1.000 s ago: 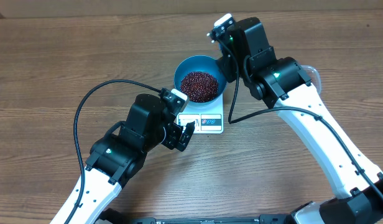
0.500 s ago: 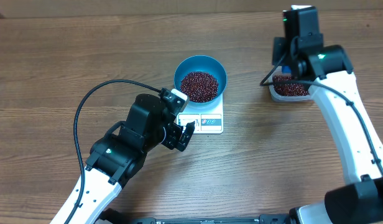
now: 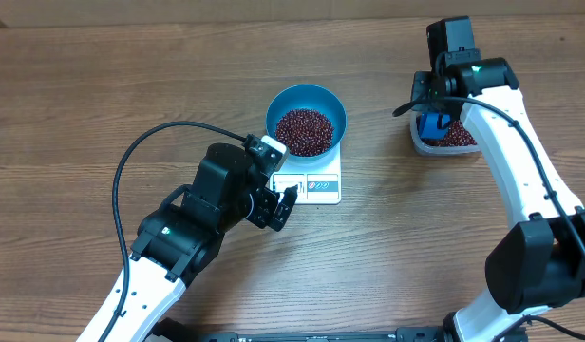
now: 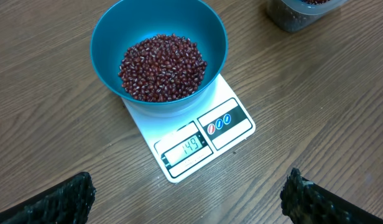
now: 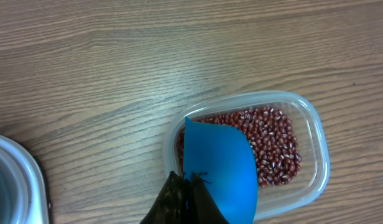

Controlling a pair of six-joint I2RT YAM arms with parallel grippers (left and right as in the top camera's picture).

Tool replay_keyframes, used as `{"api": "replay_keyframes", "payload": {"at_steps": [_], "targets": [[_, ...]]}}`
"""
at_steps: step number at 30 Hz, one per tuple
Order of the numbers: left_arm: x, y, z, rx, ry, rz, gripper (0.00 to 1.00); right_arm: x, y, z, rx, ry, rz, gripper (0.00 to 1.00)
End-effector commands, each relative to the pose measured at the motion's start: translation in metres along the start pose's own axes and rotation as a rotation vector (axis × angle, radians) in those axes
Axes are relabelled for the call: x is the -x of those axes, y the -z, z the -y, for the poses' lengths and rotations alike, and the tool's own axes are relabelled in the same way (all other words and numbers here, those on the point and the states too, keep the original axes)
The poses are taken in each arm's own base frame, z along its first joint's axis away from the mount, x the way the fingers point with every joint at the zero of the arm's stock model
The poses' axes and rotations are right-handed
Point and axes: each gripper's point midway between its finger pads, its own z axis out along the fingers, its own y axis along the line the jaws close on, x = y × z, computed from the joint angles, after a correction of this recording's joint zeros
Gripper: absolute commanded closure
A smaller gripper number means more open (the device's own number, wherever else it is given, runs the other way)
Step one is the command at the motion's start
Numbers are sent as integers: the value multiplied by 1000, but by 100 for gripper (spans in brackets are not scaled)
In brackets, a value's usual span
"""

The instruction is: Scoop item into bowl and weigh 150g on scale

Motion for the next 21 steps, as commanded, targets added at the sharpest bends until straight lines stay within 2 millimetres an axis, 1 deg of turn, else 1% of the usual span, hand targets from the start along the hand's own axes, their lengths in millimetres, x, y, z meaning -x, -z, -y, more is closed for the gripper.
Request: {"api": "replay_keyframes", "payload": {"at_steps": [1,7,12,15,21], "targets": [[9,4,-1,1,-13,26,0,4,5,0,4,-29,10,96],[9,4,-1,1,-13,25,0,3,4,3,-11,-18,5,96],[9,4,-1,1,-13,25,0,4,0,4,-24,111,16,96],[9,4,-1,1,-13,25,0,5,-3,4,-27,134,26,96],[9,4,-1,1,-13,25,1,3,-15,20,-63,130,25,96]]}}
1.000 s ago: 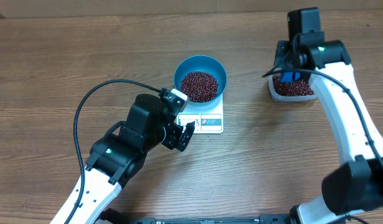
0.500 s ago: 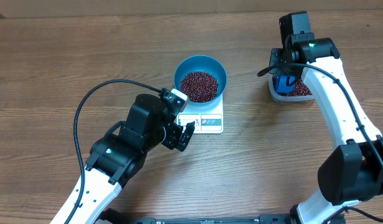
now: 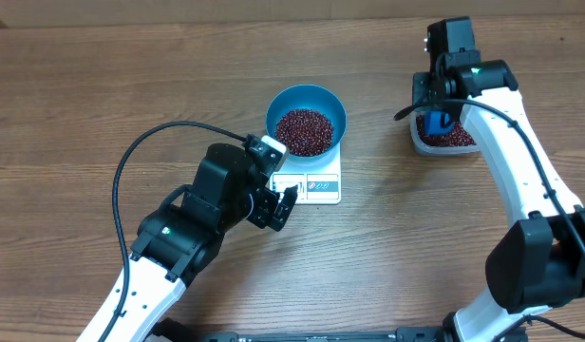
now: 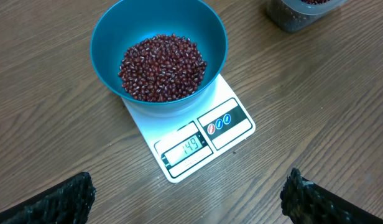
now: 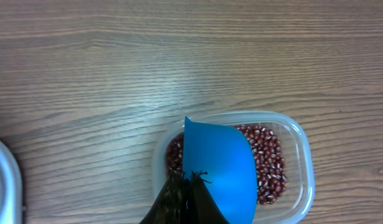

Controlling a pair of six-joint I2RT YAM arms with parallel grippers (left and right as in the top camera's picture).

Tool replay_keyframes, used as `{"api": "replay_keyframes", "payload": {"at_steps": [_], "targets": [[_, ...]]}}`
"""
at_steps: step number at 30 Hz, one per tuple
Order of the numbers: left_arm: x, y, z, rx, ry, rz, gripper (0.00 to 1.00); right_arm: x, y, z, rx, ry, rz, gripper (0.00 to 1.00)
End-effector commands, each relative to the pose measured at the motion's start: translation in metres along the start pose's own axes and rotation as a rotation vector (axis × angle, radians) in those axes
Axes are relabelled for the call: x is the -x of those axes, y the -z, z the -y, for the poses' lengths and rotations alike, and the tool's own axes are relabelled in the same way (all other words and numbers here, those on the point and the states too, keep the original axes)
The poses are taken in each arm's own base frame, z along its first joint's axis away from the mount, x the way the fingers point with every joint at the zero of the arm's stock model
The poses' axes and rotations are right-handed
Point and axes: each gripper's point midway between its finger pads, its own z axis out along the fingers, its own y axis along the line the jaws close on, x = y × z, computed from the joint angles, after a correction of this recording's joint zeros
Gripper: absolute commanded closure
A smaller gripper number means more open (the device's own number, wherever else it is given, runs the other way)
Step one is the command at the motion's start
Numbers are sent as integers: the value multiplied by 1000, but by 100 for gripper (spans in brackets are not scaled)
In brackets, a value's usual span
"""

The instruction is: Scoop item into bowl and weigh 150g on scale

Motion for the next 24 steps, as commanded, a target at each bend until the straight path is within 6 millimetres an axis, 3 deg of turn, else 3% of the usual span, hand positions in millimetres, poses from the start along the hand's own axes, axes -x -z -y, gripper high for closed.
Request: {"api": "replay_keyframes", "payload": {"at_steps": [1,6,24], "targets": [[9,4,-1,1,-13,25,0,-7,-10,17,-46,7,-19,96],[9,4,-1,1,-13,26,1,-10,-14,24,-44,-9,-31,96],[9,4,-1,1,-13,26,0,-15,-13,-9,148,-15,-57,96]]}}
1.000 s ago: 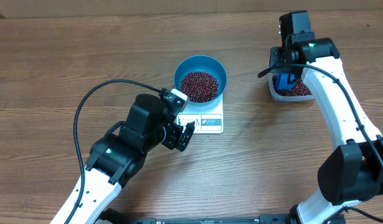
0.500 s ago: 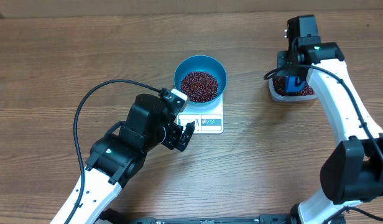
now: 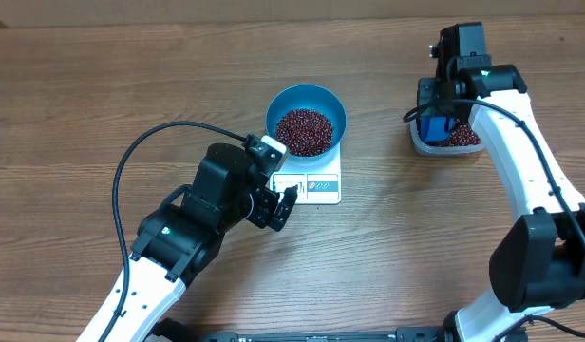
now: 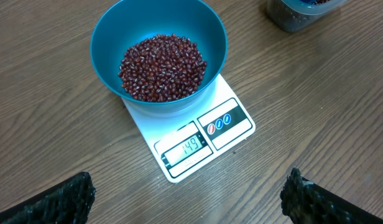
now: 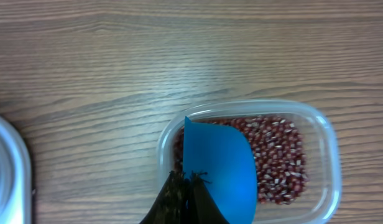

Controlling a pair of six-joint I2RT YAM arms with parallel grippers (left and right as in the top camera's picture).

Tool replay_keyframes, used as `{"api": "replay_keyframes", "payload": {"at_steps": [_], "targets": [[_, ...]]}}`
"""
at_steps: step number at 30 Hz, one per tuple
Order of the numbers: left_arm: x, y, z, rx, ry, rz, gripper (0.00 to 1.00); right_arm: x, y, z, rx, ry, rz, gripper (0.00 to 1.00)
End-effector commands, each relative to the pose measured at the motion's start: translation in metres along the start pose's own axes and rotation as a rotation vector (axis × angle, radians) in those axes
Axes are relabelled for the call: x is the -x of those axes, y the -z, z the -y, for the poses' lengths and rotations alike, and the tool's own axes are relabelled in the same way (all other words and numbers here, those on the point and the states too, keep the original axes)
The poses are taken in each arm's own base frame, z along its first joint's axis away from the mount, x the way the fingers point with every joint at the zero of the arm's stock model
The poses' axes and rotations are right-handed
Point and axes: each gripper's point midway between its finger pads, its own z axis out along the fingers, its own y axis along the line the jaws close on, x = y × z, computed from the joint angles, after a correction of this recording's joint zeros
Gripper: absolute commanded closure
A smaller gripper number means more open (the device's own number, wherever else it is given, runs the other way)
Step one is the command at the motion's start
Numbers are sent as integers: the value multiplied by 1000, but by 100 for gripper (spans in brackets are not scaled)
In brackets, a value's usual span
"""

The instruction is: Scoop item into bowl and weigh 150g on scale

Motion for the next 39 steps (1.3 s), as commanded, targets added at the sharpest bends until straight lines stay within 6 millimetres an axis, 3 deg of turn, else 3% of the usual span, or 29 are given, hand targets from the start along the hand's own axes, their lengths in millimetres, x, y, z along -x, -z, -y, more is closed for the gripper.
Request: {"api": "replay_keyframes", "payload": {"at_steps": [1,13,22,29,33,39], "targets": [[9,4,-1,1,-13,26,0,-3,-3,-7,44,0,-13,96],[9,4,-1,1,-13,25,0,6,-3,13,-74,2,27,96],[9,4,-1,1,-13,25,0,-3,-21,10,-66,11,-25,96],[9,4,-1,1,-13,25,1,-5,-21,-8,35,2,-36,96],[9,4,-1,1,-13,25,0,-2,-14,-6,37,-2,-24,96],[9,4,-1,1,-13,25,0,14,16,11,29,-40,58,96]]}}
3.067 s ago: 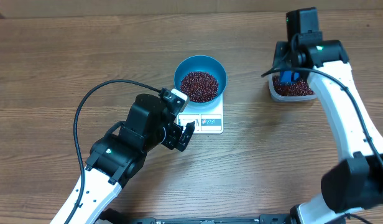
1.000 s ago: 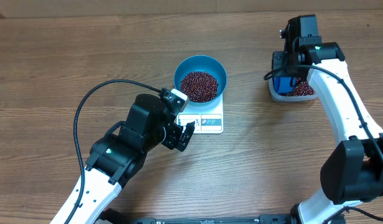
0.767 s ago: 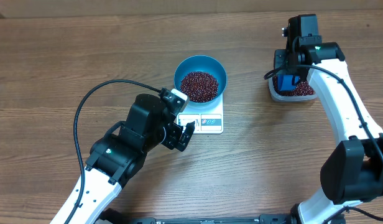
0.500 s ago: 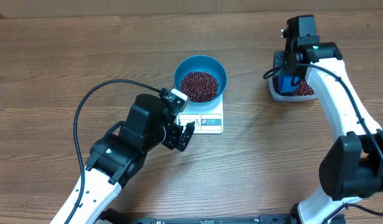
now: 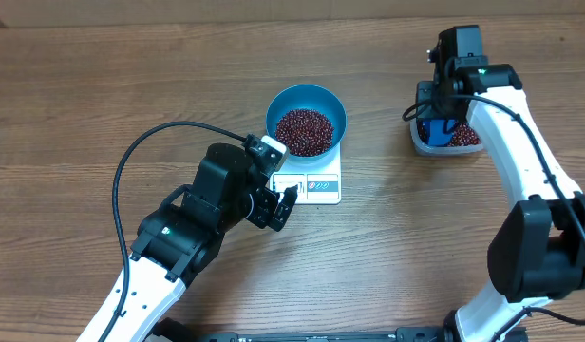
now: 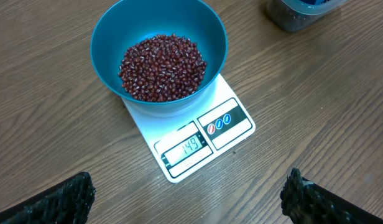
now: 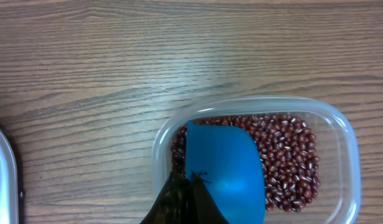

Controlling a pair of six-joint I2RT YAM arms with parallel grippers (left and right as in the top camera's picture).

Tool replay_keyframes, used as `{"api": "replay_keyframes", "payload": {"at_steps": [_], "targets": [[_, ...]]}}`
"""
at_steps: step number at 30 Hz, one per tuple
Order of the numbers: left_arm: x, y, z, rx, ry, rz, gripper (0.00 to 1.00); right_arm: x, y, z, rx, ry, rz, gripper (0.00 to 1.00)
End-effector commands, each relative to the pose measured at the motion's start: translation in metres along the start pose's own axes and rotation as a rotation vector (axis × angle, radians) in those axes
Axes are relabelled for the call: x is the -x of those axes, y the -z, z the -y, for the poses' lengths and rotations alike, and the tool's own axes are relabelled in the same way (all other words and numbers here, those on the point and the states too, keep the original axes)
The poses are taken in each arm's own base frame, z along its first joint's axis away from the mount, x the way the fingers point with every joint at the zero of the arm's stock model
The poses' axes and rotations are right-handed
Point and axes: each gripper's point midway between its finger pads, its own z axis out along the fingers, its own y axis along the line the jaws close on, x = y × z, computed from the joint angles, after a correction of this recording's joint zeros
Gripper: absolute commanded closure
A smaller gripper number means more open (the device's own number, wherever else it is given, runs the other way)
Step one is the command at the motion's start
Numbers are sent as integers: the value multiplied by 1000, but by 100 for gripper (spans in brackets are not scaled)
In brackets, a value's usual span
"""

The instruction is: Scoop item into bowl and weigh 150g on scale

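Observation:
A blue bowl (image 5: 306, 120) heaped with red beans (image 6: 161, 67) rests on a white scale (image 6: 198, 140) whose display reads 149. My left gripper (image 6: 190, 198) hangs open just in front of the scale, nothing between its fingers. At the far right a clear tub of red beans (image 7: 285, 158) stands on the table. My right gripper (image 7: 190, 196) is shut on a blue scoop (image 7: 224, 169), whose blade sits inside the tub over the beans. In the overhead view the right gripper (image 5: 437, 119) is at the tub (image 5: 446, 136).
The wooden table (image 5: 103, 104) carries only the scale with its bowl and the tub. A black cable (image 5: 150, 142) loops from the left arm over the table's left part. A pale rounded edge (image 7: 2, 177) shows at the left of the right wrist view.
The scoop in my right gripper sits lower and closer into the tub of beans. The left gripper, bowl and scale reading of 149 are unchanged.
My right gripper held the blue scoop over the bean tub throughout, shifting a little above it between moments, and now the scoop is down inside the tub. The left gripper stayed open before the scale, which read 149 all along.

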Motion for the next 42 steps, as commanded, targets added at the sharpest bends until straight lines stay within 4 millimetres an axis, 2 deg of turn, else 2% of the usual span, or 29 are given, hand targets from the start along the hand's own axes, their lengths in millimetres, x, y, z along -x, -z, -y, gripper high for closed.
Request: {"api": "replay_keyframes", "payload": {"at_steps": [1,6,10,16,21,28,42], "targets": [[9,4,-1,1,-13,25,0,22,46,17,14,-48,122,96],[9,4,-1,1,-13,25,1,24,65,36,-2,-87,156,96],[9,4,-1,1,-13,25,0,21,71,45,-11,-103,156,96],[9,4,-1,1,-13,25,0,20,71,34,74,-107,148,96],[9,4,-1,1,-13,25,0,21,70,40,78,-78,153,96],[10,4,-1,1,-13,28,1,13,46,44,45,-39,90,96],[10,4,-1,1,-13,28,1,10,14,43,45,-45,37,96]]}}
